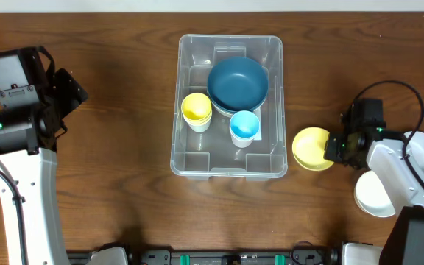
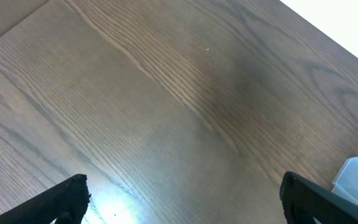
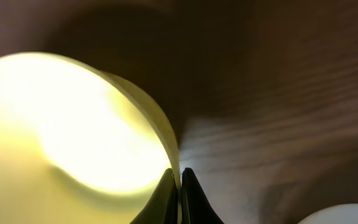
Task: Pack container
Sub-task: 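Lift the yellow bowl and lower it into the bin's front-left corner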
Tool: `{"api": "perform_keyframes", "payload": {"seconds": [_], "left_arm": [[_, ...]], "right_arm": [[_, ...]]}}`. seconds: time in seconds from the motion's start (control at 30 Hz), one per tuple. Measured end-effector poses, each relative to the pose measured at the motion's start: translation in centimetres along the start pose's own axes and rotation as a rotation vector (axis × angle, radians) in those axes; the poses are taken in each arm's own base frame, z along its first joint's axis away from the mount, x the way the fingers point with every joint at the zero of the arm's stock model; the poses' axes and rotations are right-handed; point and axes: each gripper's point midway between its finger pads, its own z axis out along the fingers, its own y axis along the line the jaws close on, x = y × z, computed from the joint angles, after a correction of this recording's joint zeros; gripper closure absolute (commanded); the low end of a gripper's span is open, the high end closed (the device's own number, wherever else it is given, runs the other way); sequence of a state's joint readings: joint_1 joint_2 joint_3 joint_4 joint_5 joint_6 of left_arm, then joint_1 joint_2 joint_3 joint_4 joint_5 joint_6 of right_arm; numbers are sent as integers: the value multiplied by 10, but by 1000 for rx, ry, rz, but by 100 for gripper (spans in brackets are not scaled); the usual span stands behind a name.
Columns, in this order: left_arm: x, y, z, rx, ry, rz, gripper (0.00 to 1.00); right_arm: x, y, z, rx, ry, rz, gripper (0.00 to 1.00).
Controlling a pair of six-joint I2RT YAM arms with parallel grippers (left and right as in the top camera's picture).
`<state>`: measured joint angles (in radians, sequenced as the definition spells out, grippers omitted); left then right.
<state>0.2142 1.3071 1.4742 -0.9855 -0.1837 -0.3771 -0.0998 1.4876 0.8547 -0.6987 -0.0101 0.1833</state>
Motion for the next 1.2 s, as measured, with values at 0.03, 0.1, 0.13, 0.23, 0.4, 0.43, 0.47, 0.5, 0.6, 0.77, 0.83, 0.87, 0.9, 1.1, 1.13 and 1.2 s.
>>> {"api": "perform_keyframes", "payload": {"seconds": [0.03, 0.1, 0.13, 0.23, 0.4, 0.43, 0.47, 0.5, 0.6, 0.77, 0.83, 0.87, 0.9, 1.1, 1.13, 1.2], "left_arm": [[0, 0, 0, 0, 0, 0, 2], [0, 0, 0, -1, 0, 0, 2], [0, 0, 0, 0, 0, 0, 2], [0, 0, 0, 0, 0, 0, 2], [0, 0, 0, 0, 0, 0, 2], [0, 0, 0, 0, 0, 0, 2], [0, 0, 0, -1, 0, 0, 2], [0, 0, 0, 0, 0, 0, 2], [0, 0, 0, 0, 0, 0, 2], [0, 0, 0, 0, 0, 0, 2], [0, 0, 0, -1, 0, 0, 2], [0, 0, 0, 0, 0, 0, 2], [0, 0, 0, 0, 0, 0, 2], [0, 0, 0, -1, 0, 0, 2], [0, 0, 0, 0, 0, 0, 2], [0, 0, 0, -1, 0, 0, 2]], "right_arm": [[-7, 2, -6, -3, -14, 2, 99], [-28, 7, -20, -23, -59, 5, 99], [-38, 11, -29, -39, -81, 9, 99], [-69, 25, -62, -97, -152, 12, 99], [-99, 45, -120, -170, -259, -10, 99], [-103, 53, -130, -190, -282, -25, 99], [-105, 62, -140, -212, -302, -45, 99], [-105, 71, -148, -233, -317, -66, 99], [-96, 112, -164, -301, -337, -168, 99], [-62, 178, -171, -381, -317, -351, 99], [-46, 199, -173, -393, -312, -422, 99], [-37, 210, -174, -396, -310, -458, 99], [-28, 219, -175, -398, -307, -493, 99], [16, 262, -165, -389, -271, -654, 99], [21, 268, -160, -381, -262, -673, 99], [28, 278, -150, -369, -247, -703, 99]]}}
